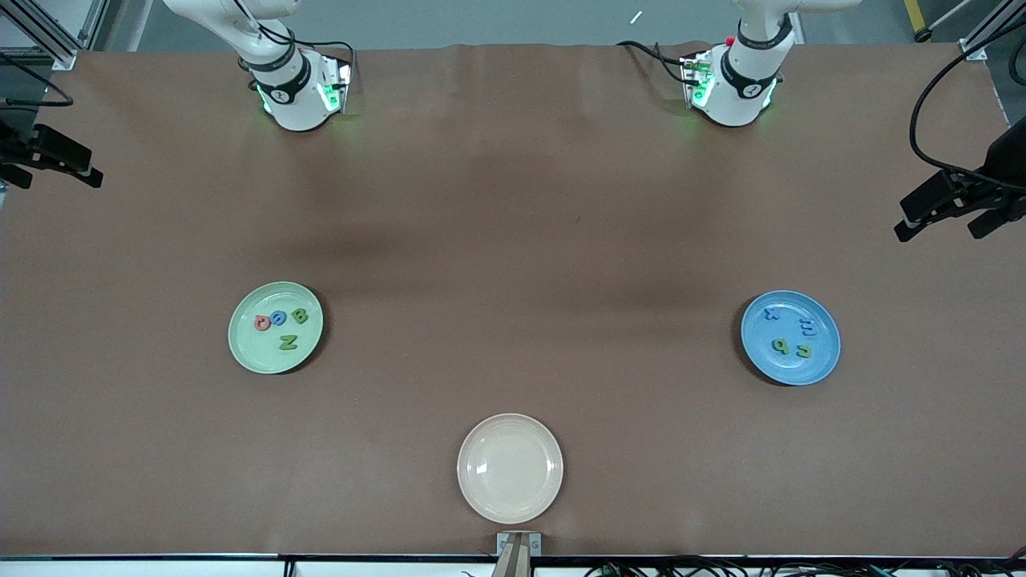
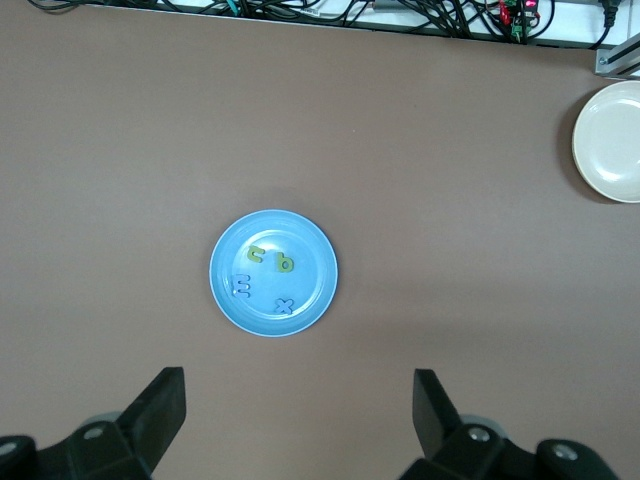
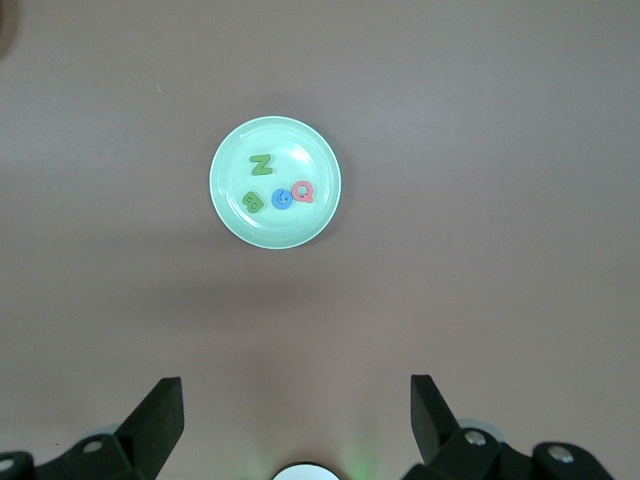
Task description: Sort upper and lower case letters into plates
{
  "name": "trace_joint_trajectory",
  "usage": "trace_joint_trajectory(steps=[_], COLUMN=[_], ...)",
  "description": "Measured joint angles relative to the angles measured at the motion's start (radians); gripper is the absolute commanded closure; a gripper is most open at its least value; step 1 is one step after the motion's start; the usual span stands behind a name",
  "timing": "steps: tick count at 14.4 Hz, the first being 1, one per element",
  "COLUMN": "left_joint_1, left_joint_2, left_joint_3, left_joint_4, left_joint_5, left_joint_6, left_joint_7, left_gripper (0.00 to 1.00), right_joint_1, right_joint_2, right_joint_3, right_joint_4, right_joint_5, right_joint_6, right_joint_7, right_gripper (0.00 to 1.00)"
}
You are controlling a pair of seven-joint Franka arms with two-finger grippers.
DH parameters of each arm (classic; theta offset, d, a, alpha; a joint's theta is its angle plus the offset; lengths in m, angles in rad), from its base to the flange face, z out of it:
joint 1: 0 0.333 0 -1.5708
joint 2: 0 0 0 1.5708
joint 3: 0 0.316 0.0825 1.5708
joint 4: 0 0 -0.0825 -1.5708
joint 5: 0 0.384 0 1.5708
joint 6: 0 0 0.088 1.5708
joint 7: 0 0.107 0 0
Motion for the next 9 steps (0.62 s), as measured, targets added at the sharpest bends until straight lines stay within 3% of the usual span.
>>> trace_joint_trajectory(steps=[9], left_joint_1=[-0.004], left_joint_2=[0.023], left_joint_3=[-0.002], left_joint_4=[-0.005], left_joint_5=[0.0], left_joint_6=[-0.085], left_joint_7=[0.056], left_gripper=[0.0], right_joint_1=[0.0], right_joint_2=[0.001], right_joint_3=[-0.005], right_joint_4=[0.0], right_joint_5=[-0.005], right_joint_6=[0.02], right_joint_7=[0.0], right_gripper=[0.0])
